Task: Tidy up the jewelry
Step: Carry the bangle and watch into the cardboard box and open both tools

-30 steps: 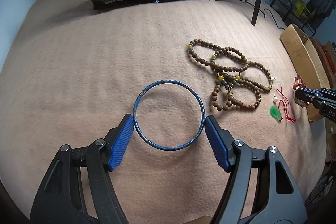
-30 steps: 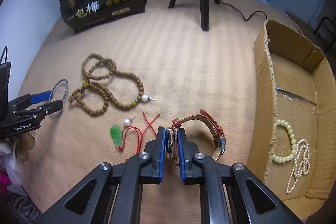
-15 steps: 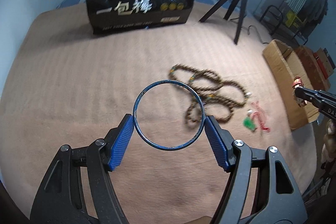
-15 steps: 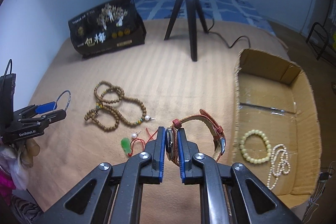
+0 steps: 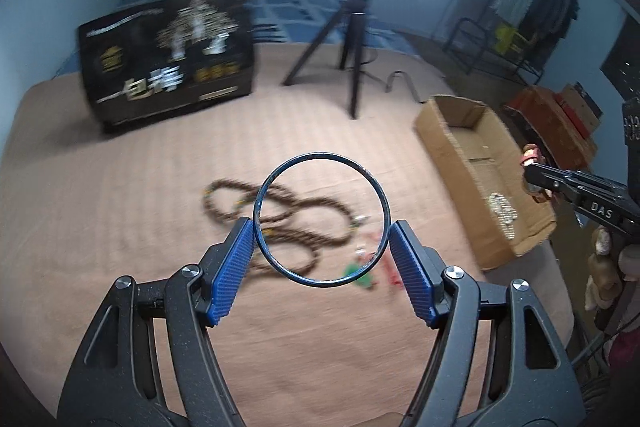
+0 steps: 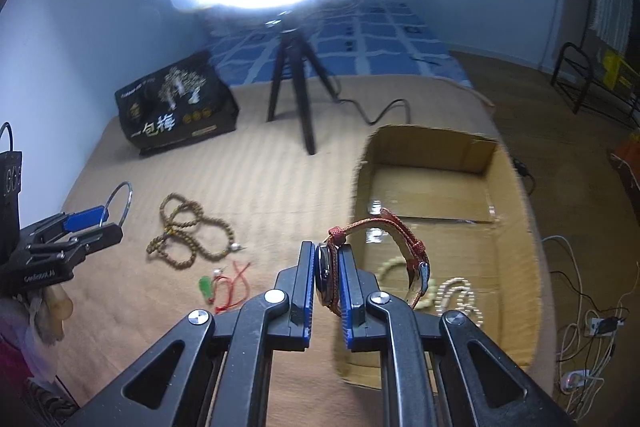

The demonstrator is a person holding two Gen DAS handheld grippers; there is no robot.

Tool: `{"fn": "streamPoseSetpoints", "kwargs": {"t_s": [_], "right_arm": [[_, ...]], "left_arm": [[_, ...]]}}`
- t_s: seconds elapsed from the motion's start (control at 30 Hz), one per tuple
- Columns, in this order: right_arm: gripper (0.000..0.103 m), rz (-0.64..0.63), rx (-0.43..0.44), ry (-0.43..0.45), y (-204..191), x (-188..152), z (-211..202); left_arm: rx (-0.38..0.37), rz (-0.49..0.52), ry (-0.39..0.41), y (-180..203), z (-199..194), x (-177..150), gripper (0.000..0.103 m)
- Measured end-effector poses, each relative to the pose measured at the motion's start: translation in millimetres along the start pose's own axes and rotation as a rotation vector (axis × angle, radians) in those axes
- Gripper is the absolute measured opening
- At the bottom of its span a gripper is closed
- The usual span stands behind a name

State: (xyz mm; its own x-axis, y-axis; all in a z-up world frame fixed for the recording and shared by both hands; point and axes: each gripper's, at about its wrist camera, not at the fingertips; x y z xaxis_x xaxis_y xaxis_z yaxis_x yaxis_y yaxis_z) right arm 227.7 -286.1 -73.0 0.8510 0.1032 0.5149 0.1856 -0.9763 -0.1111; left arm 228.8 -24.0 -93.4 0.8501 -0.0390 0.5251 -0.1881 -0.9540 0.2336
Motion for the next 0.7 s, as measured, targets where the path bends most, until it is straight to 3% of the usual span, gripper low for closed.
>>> {"fn": "streamPoseSetpoints", "kwargs": {"t_s": [0.33,0.7], "right_arm": [[0.009,0.051,-0.021,-0.003,42,-12,-9],[0.009,0.076,-0.024,-0.026,73,-23,-5]], "left_arm": [[-0.087,0.07,-0.002,76,33,27,0.071],[-0.124,0.121,-0.019,137,77,59,0.071]]}}
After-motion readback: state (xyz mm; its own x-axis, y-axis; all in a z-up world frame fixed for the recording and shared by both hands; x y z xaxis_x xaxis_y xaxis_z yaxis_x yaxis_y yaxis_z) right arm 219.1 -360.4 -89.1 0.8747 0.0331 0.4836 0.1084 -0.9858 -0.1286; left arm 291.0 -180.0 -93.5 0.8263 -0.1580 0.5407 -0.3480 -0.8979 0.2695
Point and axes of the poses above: each gripper's, at about its wrist camera, not at the fingertips, and z roughly the way its jaws point, y to its right, x to its top, and after that the axes turned 5 degrees about -y, right-handed
